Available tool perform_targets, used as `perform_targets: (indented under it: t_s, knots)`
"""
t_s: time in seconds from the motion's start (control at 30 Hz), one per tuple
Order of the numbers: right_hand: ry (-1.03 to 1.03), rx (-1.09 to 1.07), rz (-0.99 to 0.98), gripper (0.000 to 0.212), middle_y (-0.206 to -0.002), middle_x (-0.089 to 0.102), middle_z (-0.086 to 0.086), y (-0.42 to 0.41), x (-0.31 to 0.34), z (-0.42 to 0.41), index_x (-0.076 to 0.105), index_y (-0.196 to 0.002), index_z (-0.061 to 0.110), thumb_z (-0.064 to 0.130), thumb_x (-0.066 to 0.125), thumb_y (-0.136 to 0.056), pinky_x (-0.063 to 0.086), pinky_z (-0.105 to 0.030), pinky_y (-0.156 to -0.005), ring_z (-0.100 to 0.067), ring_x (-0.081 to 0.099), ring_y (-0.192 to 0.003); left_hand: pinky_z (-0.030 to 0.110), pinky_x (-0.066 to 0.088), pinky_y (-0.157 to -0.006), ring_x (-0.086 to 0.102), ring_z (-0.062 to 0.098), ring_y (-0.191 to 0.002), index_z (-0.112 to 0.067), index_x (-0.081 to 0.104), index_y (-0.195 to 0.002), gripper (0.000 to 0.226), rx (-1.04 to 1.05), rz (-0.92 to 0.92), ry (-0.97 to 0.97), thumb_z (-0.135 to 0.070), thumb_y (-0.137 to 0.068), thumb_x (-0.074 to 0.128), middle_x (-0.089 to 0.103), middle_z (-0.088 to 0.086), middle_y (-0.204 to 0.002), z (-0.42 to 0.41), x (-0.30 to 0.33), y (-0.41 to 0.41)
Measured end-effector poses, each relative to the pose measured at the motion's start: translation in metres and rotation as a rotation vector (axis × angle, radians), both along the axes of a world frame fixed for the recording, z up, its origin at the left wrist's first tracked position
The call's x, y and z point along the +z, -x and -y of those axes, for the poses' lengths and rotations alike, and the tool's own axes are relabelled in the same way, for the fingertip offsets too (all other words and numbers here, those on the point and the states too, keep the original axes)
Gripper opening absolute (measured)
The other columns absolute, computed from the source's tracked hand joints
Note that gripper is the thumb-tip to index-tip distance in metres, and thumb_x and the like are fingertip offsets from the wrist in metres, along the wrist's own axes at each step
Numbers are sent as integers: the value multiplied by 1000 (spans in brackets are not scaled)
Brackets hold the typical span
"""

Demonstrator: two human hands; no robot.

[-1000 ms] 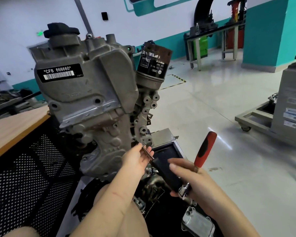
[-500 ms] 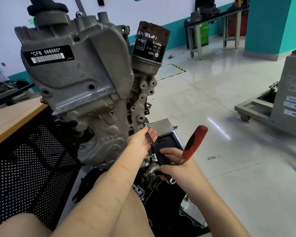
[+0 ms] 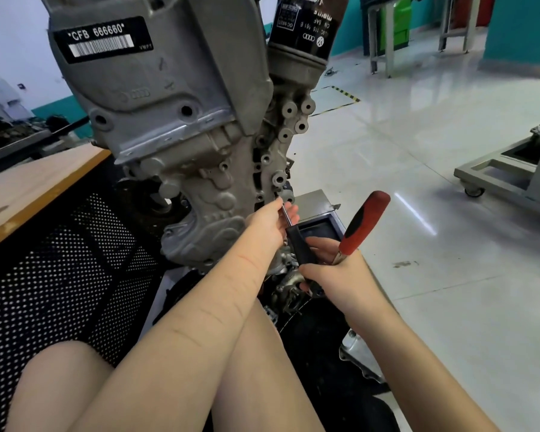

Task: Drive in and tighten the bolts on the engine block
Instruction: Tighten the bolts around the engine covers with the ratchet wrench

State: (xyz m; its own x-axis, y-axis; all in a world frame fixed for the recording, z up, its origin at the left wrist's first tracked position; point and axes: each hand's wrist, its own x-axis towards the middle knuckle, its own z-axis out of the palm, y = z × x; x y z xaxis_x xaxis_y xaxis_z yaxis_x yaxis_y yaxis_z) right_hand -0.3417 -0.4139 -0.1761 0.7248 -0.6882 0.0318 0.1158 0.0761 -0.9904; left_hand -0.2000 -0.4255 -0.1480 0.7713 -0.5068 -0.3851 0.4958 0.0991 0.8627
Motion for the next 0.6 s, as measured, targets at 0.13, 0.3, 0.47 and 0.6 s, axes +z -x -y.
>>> perform_targets:
  t_s: [0.13, 0.3, 0.47, 0.6]
  knots:
    - [-30, -4, 10, 50, -59, 67, 11, -2, -5, 3, 65, -64, 37, -11, 59, -75, 53, -42, -66, -22, 60, -56, 21, 51, -50, 58, 15, -55, -1, 47, -78, 21, -15, 6, 2, -9, -97, 44, 53, 7, -76, -1, 3, 0]
    - [-29, -6, -6, 46, -68, 69, 3, -1, -6, 5, 62, -76, 38, -8, 60, -76, 54, -44, -70, -23, 63, -60, 29, 46, -77, 58, 25, -106, -3, 46, -77, 23, -32, 8, -14, -9, -98, 42, 53, 6, -77, 0, 5, 3]
    - [-8, -22, -7, 45, -74, 69, -7, -2, -6, 4, 68, -73, 36, -8, 59, -76, 54, -45, -70, -25, 62, -60, 33, 43, -83, 51, 28, -123, -3, 45, -76, 24, -36, 5, -43, -8, -98, 41, 56, 17, -126, 1, 8, 4]
    - [0, -25, -18, 53, -78, 68, -6, -2, -6, 4, 71, -79, 43, -8, 58, -76, 55, -44, -70, -23, 61, -62, 33, 43, -83, 50, 28, -123, -3, 45, -76, 24, -32, -7, -31, -8, -99, 40, 61, 11, -98, 1, 7, 4]
